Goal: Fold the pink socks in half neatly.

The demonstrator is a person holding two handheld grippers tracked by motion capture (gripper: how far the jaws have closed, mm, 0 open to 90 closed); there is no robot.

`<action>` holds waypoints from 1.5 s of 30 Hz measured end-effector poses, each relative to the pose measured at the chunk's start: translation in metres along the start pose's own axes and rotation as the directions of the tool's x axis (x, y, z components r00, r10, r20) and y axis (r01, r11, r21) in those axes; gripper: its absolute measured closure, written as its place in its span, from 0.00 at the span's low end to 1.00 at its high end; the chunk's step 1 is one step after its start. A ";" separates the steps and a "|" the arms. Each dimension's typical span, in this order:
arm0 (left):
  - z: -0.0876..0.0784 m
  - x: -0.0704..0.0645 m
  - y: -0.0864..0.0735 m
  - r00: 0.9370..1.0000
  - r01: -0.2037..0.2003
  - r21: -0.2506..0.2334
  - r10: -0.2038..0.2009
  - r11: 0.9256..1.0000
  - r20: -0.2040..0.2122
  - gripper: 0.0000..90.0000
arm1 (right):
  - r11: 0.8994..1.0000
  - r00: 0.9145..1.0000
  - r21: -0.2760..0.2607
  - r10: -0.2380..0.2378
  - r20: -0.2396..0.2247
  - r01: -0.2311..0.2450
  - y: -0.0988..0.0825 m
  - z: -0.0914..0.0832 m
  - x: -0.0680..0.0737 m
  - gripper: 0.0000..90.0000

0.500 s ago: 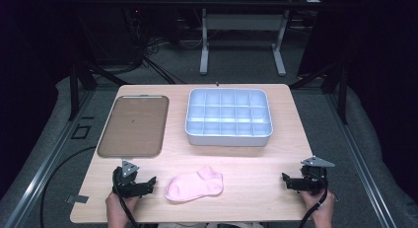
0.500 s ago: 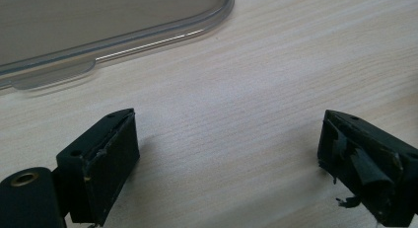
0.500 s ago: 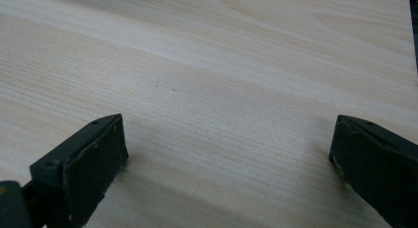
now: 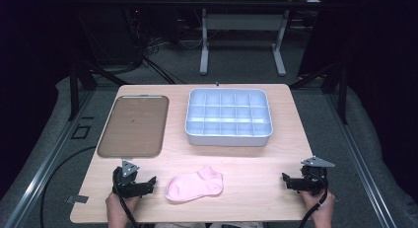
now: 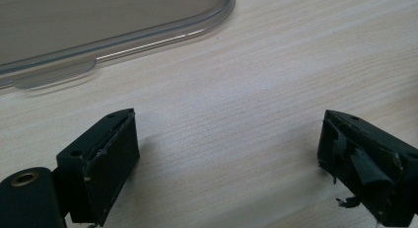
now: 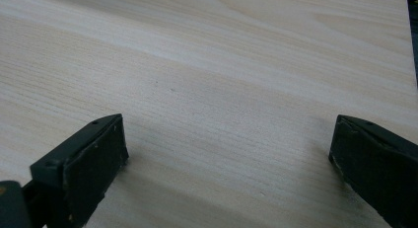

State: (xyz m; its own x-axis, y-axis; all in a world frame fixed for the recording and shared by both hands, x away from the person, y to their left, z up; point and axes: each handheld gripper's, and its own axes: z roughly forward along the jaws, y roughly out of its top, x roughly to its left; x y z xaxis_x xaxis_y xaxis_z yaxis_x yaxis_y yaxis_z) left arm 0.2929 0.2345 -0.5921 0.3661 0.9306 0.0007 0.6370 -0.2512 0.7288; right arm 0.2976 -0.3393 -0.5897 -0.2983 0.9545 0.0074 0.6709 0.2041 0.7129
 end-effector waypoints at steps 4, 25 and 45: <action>0.000 0.000 0.000 1.000 0.000 -0.001 0.000 1.000 -0.002 0.09 | 1.000 1.000 -0.002 0.002 0.003 -0.002 0.000 0.000 0.000 0.01; 0.000 -0.002 0.002 0.999 -0.035 0.040 0.034 0.999 0.009 0.00 | 1.000 1.000 -0.006 0.010 0.009 -0.010 0.000 0.000 0.000 0.01; -0.042 -0.044 0.032 0.977 -0.121 -0.018 0.122 0.993 0.172 0.00 | 1.000 1.000 -0.002 0.012 0.015 -0.012 0.000 0.000 0.000 0.01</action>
State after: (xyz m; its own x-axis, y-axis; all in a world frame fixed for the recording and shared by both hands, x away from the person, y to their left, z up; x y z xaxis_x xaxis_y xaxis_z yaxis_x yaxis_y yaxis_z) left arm 0.2689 0.1965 -0.5404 0.5524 0.8331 -0.0283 0.5758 -0.3568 0.7356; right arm 0.2975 -0.3394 -0.5897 -0.2797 0.9601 0.0051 0.6729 0.1922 0.7144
